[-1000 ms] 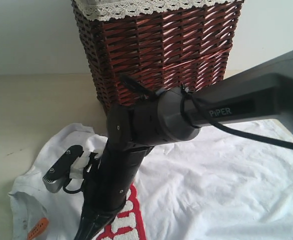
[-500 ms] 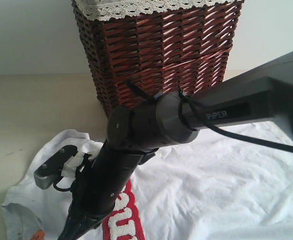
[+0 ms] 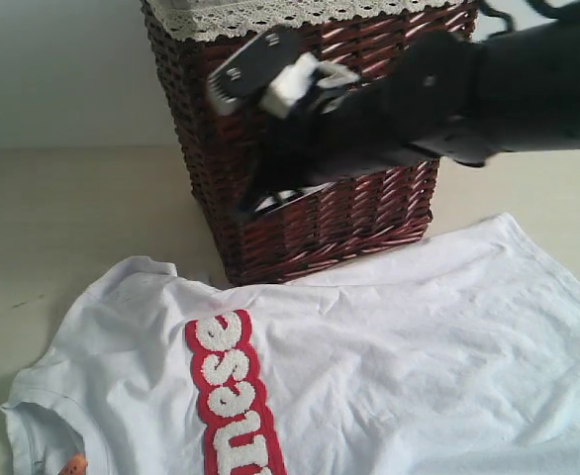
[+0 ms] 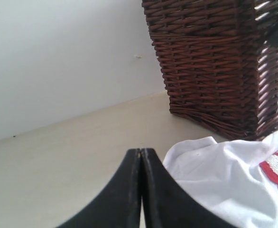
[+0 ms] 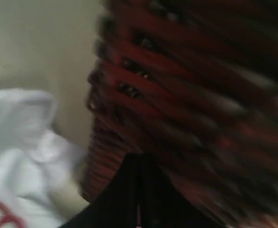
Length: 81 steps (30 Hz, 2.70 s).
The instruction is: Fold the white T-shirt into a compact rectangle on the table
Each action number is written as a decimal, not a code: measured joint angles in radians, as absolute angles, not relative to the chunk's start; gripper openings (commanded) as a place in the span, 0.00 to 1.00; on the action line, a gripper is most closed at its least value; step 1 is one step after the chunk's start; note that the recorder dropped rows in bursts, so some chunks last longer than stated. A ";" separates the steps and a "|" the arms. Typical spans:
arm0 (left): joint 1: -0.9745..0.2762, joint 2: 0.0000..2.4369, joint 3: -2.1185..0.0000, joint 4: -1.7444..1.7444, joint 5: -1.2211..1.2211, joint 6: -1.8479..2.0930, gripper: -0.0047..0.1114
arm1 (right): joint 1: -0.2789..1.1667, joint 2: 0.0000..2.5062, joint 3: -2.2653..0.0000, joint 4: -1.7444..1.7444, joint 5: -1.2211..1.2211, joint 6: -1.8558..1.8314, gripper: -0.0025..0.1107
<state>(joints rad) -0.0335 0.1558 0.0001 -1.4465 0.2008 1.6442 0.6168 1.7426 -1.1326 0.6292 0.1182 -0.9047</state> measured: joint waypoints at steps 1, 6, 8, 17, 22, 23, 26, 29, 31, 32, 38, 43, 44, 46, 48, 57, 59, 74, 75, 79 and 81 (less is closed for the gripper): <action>-0.033 0.156 0.000 -1.446 0.201 1.644 0.05 | 0.588 1.715 -1.086 0.639 0.023 -0.905 0.02; -0.033 0.156 0.000 -1.446 0.201 1.644 0.05 | 0.475 1.593 -0.968 0.737 -0.513 -0.777 0.02; -0.033 0.156 0.000 -1.446 0.201 1.644 0.05 | 0.432 1.539 -0.972 0.727 -0.601 -0.742 0.02; -0.033 0.156 0.000 -1.446 0.201 1.644 0.05 | 0.180 1.177 -0.961 0.642 -0.157 -0.717 0.02; -0.033 0.156 0.000 -1.446 0.201 1.644 0.05 | -0.016 0.872 -0.739 0.580 0.161 -0.716 0.02; -0.033 0.156 0.000 -1.446 0.201 1.644 0.05 | -0.041 0.787 -0.672 0.554 0.182 -0.716 0.02; -0.033 0.156 0.000 -1.446 0.201 1.644 0.05 | -0.074 0.528 -0.475 0.516 0.210 -0.716 0.02; -0.033 0.156 0.000 -1.446 0.201 1.644 0.05 | -0.075 0.335 -0.289 0.503 0.230 -0.716 0.02; -0.033 0.156 0.000 -1.446 0.201 1.644 0.05 | -0.075 0.225 -0.198 0.501 0.232 -0.716 0.02; -0.033 0.156 0.000 -1.446 0.201 1.644 0.05 | -0.075 0.185 -0.169 0.499 0.232 -0.716 0.02; -0.033 0.156 0.000 -1.446 0.201 1.644 0.05 | -0.076 0.017 -0.021 0.501 0.232 -0.698 0.02; -0.033 0.156 0.000 -1.446 0.201 1.644 0.05 | -0.076 0.007 -0.004 0.501 0.236 -0.686 0.02; -0.033 0.156 0.000 -1.446 0.201 1.644 0.05 | -0.076 0.007 -0.004 0.501 0.238 -0.686 0.02; -0.031 0.156 0.000 -1.446 0.201 1.644 0.05 | -0.076 0.007 -0.004 0.501 0.238 -0.684 0.02; -0.031 0.156 0.000 -1.446 0.201 1.644 0.05 | -0.076 0.007 -0.004 0.501 0.238 -0.684 0.02; -0.031 0.156 0.000 -1.446 0.201 1.644 0.05 | -0.076 0.007 -0.004 0.378 0.242 -0.269 0.02; -0.031 0.156 0.000 -1.446 0.201 1.644 0.05 | -0.076 0.007 -0.004 0.223 0.259 -0.026 0.02; -0.031 0.156 0.000 -1.446 0.201 1.644 0.05 | -0.078 0.007 -0.004 0.058 0.266 0.164 0.02; -0.031 0.156 0.000 -1.446 0.201 1.644 0.05 | -0.078 0.007 -0.004 0.058 0.266 0.164 0.02; -0.031 0.156 0.000 -1.446 0.201 1.644 0.05 | -0.078 0.007 -0.004 0.058 0.266 0.164 0.02; -0.031 0.156 0.000 -1.446 0.201 1.644 0.05 | -0.078 0.007 -0.004 0.058 0.266 0.164 0.02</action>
<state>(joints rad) -0.0312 0.1558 0.0001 -1.4465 0.2008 1.6442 -0.0776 0.0070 -0.0043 0.0583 0.2657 0.1635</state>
